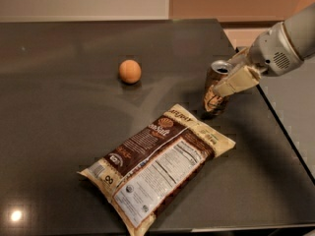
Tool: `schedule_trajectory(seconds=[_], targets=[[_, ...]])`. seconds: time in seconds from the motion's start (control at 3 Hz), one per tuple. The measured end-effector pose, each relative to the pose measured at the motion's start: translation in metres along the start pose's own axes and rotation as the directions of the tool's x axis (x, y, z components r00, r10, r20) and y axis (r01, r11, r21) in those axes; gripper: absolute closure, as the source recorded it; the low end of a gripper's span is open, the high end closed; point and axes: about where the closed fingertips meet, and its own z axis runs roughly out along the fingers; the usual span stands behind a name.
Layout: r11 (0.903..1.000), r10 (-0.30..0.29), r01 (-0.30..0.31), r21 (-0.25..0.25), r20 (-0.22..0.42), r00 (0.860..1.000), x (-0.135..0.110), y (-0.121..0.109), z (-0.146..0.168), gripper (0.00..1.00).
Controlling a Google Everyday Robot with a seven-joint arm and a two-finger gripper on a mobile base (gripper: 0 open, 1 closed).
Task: Move orange can near brown chip bag
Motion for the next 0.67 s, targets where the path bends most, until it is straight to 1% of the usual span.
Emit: schedule_trajectory(seconds=[0.33, 0.67], targets=[[0.9994, -0.028, 0.028, -0.019, -0.008, 1.000, 0.0055, 0.0218, 0.0022, 0.62], [0.9987, -0.044, 0.044, -0.024, -0.010, 0.999, 0.0078, 0.0281, 0.0084, 0.39]])
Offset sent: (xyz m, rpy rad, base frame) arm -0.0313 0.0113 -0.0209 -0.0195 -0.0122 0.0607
